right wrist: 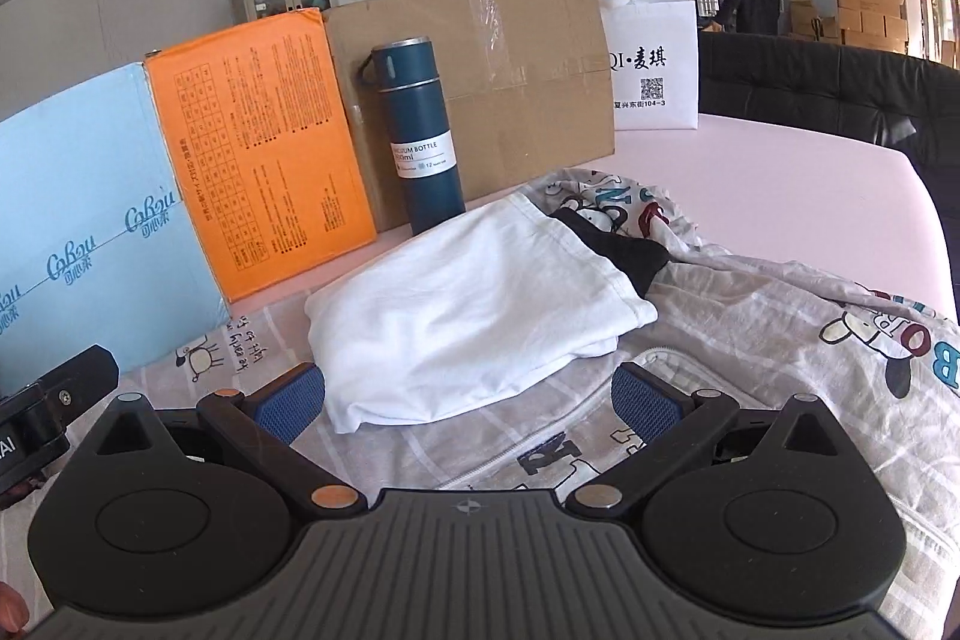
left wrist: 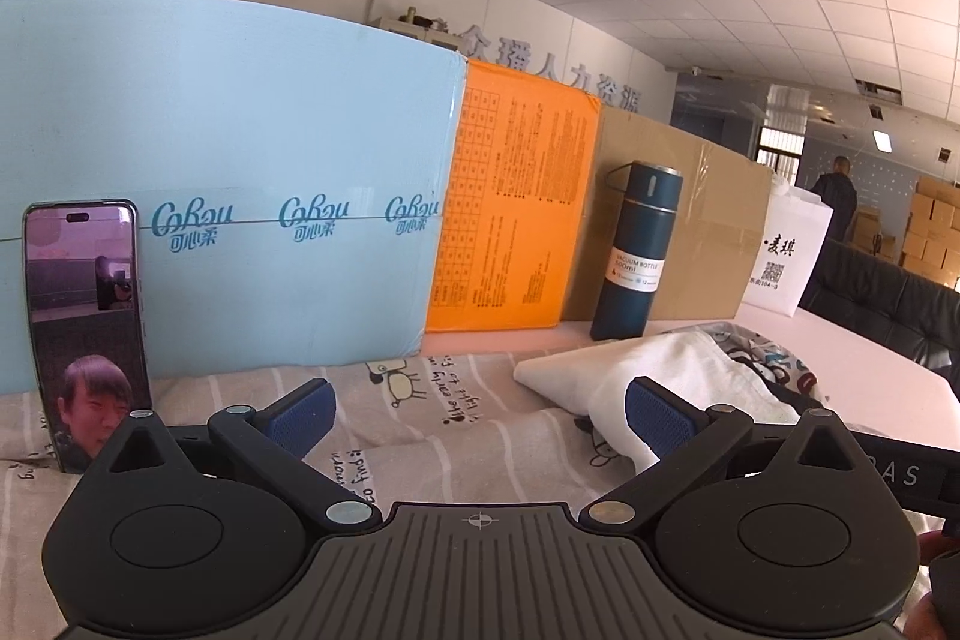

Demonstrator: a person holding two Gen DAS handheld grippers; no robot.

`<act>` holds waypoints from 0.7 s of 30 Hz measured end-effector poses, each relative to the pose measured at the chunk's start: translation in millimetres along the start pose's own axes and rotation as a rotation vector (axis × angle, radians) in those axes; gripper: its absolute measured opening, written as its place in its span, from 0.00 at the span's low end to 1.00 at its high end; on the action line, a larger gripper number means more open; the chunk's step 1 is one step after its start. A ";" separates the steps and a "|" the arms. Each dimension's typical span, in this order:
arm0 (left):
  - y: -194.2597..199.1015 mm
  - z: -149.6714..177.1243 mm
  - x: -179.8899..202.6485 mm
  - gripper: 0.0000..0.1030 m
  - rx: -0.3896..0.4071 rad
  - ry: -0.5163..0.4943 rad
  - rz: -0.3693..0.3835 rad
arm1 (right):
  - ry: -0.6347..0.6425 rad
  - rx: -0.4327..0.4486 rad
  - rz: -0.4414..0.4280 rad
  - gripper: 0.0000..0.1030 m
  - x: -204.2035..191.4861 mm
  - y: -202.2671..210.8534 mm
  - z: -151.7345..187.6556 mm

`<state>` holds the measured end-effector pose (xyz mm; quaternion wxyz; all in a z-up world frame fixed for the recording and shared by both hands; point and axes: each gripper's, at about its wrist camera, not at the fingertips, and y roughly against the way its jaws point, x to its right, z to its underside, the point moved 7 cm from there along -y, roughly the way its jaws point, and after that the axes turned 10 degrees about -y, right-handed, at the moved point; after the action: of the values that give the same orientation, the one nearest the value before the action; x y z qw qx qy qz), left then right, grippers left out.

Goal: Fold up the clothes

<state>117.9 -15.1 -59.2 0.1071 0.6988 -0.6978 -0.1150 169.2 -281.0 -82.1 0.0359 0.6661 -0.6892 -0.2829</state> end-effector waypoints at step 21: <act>-2.7 4.5 2.2 1.00 -0.013 -0.018 -0.001 | -0.069 0.080 0.089 1.00 17.2 -11.7 5.7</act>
<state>119.0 -17.2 -64.3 0.1054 0.6972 -0.6978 -0.1256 175.4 -294.6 -97.6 -0.0019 0.6256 -0.7297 -0.2760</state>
